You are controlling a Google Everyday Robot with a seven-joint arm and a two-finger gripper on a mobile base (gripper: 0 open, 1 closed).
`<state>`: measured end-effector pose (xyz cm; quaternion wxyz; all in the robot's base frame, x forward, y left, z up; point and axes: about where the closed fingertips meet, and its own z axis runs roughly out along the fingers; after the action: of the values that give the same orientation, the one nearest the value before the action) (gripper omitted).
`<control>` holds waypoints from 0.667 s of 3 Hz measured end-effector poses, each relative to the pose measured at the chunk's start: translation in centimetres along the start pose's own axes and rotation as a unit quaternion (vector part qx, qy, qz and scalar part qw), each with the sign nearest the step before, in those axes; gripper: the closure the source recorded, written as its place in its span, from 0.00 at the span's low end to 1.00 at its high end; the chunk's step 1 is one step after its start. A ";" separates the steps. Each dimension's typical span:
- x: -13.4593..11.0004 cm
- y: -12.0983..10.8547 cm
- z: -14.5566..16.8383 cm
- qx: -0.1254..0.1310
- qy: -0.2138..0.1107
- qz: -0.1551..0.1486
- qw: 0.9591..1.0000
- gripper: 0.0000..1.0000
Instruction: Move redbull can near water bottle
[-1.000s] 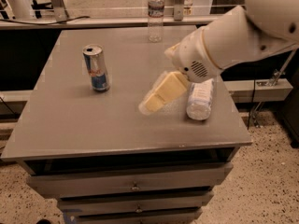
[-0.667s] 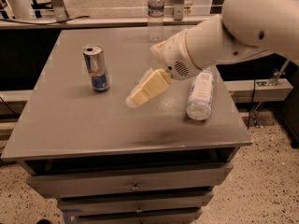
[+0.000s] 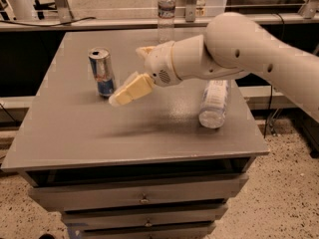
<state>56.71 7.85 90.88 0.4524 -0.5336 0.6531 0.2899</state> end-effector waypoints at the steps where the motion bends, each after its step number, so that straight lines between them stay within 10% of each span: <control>1: -0.8 -0.7 3.3 -0.004 -0.049 -0.004 0.999 0.00; 2: -1.0 -1.6 5.6 -0.002 -0.082 -0.006 0.997 0.00</control>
Offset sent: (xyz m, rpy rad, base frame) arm 0.0529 0.0643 -0.0226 0.2343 -0.0777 0.0228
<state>59.83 12.65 89.55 0.5051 -0.5126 0.6100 0.3318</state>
